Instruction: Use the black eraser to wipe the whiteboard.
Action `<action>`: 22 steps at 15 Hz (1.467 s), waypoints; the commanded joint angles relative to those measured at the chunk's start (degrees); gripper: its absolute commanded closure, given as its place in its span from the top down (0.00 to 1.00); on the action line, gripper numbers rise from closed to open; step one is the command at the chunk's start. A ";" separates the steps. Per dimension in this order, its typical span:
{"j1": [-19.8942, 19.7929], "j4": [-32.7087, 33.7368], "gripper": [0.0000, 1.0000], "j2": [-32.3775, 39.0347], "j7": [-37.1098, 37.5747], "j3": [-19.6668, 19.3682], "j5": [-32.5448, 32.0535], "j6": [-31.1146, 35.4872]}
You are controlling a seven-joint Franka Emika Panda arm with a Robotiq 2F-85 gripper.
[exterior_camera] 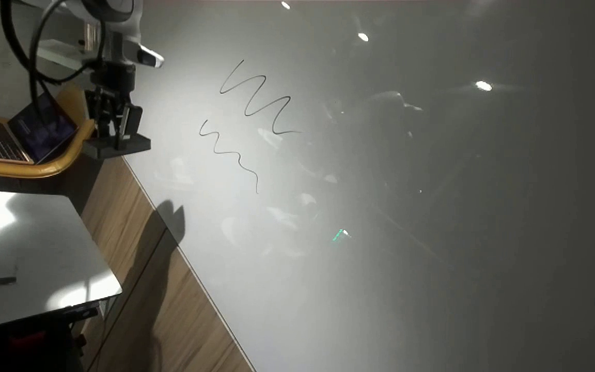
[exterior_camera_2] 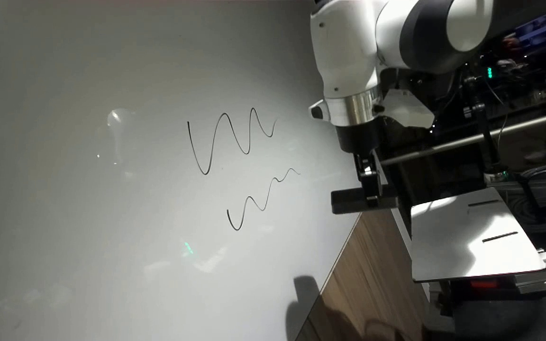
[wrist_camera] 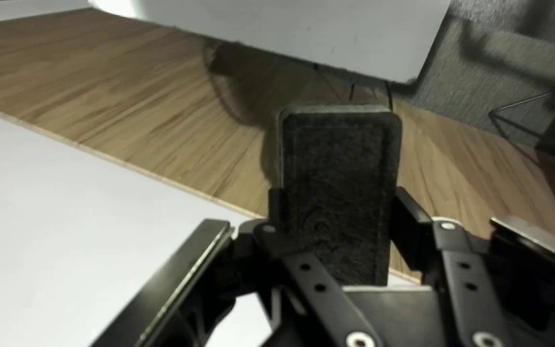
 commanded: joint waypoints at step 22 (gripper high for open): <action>0.14 46.69 0.29 20.41 14.49 4.96 -33.61 -3.17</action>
